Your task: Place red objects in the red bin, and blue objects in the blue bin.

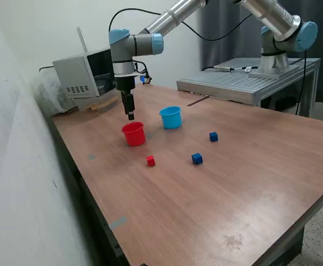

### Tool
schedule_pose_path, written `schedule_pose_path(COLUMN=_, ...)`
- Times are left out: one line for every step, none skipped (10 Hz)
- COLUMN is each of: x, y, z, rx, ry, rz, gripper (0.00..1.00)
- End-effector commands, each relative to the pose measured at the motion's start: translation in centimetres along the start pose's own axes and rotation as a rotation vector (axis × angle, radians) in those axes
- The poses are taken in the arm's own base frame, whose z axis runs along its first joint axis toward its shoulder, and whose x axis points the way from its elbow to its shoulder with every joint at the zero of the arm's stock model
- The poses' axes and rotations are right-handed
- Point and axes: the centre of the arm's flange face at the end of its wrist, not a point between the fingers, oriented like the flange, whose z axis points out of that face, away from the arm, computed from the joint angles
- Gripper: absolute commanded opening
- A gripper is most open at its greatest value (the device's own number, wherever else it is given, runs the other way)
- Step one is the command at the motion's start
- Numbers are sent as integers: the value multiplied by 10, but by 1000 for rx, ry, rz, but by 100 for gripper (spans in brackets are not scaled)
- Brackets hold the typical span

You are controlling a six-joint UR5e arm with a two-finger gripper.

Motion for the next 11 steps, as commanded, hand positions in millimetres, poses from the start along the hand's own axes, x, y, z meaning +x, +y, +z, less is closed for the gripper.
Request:
schedule_pose_path(x=34, y=-5, z=-9, rx=1, ry=7, rz=-34, gripper=100)
schedule_pose_path(x=71, y=-13, z=-14, rx=17, ry=14, rz=-71, gripper=100)
schedule_pose_path(x=92, y=-17, z=-17, rx=35, ry=17, rz=-69, gripper=100)
schedule_pose_path(x=112, y=-19, z=-24, rx=31, ry=21, rz=-57, gripper=100)
schedule_pose_path(x=131, y=-22, z=-28, rx=23, ry=26, rz=-42, gripper=100)
schedule_pose_path(x=144, y=-25, z=-32, rx=17, ry=30, rz=-25, gripper=100)
schedule_pose_path(x=160, y=-28, z=-36, rx=10, ry=36, rz=-11, gripper=100)
schedule_pose_path(x=171, y=-28, z=-38, rx=1, ry=40, rz=4, gripper=100)
schedule_pose_path(x=181, y=-25, z=-32, rx=-8, ry=44, rz=32, gripper=100)
schedule_pose_path(x=182, y=-19, z=-18, rx=-5, ry=43, rz=37, gripper=100)
schedule_pose_path(x=183, y=-13, z=-3, rx=-8, ry=44, rz=43, gripper=100)
